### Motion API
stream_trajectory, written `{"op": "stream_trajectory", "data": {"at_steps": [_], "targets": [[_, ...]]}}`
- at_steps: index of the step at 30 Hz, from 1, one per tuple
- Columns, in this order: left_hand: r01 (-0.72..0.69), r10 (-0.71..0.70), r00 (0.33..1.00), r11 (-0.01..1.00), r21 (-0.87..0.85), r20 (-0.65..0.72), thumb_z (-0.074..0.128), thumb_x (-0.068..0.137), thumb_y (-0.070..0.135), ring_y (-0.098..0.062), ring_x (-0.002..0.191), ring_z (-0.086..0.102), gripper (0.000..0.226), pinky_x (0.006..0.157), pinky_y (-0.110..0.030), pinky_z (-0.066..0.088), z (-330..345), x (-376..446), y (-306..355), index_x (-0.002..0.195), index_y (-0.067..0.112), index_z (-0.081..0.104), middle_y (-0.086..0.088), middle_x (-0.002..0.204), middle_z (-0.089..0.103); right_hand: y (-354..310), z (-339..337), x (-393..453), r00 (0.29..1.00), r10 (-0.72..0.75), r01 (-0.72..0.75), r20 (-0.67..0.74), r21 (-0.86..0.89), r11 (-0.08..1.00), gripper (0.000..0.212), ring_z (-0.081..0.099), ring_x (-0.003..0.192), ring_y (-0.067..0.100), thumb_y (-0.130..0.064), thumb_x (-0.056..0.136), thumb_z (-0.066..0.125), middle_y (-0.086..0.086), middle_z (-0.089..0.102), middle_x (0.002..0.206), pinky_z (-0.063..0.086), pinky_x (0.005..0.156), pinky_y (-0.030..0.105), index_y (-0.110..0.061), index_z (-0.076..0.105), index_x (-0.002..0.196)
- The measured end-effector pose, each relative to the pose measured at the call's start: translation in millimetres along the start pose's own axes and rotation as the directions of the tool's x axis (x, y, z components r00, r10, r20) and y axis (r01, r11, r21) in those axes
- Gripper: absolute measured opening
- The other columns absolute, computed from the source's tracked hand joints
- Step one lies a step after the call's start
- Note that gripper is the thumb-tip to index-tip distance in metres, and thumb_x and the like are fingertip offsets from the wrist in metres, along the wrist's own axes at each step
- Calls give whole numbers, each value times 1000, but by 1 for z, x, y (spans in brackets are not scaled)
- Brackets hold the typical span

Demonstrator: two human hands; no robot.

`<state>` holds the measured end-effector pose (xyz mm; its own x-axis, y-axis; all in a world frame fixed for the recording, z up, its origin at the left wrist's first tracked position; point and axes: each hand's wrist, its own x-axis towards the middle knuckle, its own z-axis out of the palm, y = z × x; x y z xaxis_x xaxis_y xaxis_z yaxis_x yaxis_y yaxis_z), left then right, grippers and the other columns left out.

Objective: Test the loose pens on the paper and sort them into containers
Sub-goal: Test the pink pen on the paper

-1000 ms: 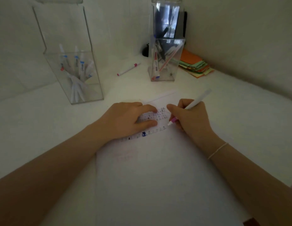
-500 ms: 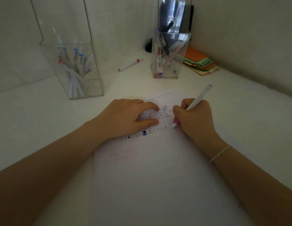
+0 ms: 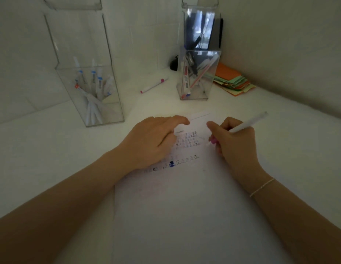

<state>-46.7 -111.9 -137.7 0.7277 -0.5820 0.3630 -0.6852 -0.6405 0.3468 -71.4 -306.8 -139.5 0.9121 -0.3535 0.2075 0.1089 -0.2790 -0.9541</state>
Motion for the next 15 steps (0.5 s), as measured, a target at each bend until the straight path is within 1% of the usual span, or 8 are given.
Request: {"op": "stream_trajectory", "data": {"at_steps": [2,4,5,6,8,11,13,15], "targets": [[-39,38,999,997,-69,-11,25,94,24,-5,71,48,41,70,-22,34,2,3,6,127,21,47,10,83,57,-5,-3,-1,997,25,-42,71,254,966,19,63,53,14,-16,79,71,6,67,62,53,54,23,-4,62,68],[-30,37,999,980,-196,31,31,99,17,-3,68,52,33,67,-14,36,6,4,11,130,20,42,10,93,61,-10,-5,-3,983,34,-122,181,503,856,12,70,72,24,-17,76,67,8,71,72,59,70,34,-7,71,70],[-14,28,998,964,-265,49,34,100,16,-3,66,54,31,64,-12,38,7,4,13,131,21,39,10,98,63,-11,-5,-3,972,46,-178,228,598,782,17,70,73,27,-16,77,63,10,71,72,59,70,36,-8,72,66],[5,14,998,948,-317,57,37,100,15,-4,66,55,32,64,-11,40,8,4,14,132,21,36,9,101,64,-11,-5,-2,966,49,-206,253,644,736,24,69,66,28,-14,81,58,12,70,68,59,65,36,-7,72,63],[46,-27,998,926,-375,55,41,99,14,2,72,56,35,68,-8,39,6,5,15,132,19,33,10,104,65,-11,-6,-2,970,26,-178,241,633,754,32,63,52,28,-7,89,50,14,66,61,56,52,32,-2,66,62],[84,-63,996,905,-417,65,44,98,12,7,73,55,35,69,-5,37,4,5,16,130,18,33,13,103,65,-10,-5,-2,974,-8,-124,225,568,813,27,58,48,27,-7,88,54,15,63,62,52,49,31,-5,58,62],[84,-62,996,903,-421,65,46,97,12,3,73,57,35,68,-8,40,4,5,17,129,20,33,13,105,66,-9,-3,-2,968,-31,-108,249,523,845,21,59,49,25,-12,84,60,15,64,63,52,50,30,-4,59,64],[72,-51,997,901,-428,62,46,97,14,-7,74,61,35,68,-14,45,4,4,18,128,24,34,15,106,67,-8,-2,-3,960,-47,-90,276,462,882,19,59,47,23,-14,80,63,15,65,63,51,48,28,1,59,70]]}}
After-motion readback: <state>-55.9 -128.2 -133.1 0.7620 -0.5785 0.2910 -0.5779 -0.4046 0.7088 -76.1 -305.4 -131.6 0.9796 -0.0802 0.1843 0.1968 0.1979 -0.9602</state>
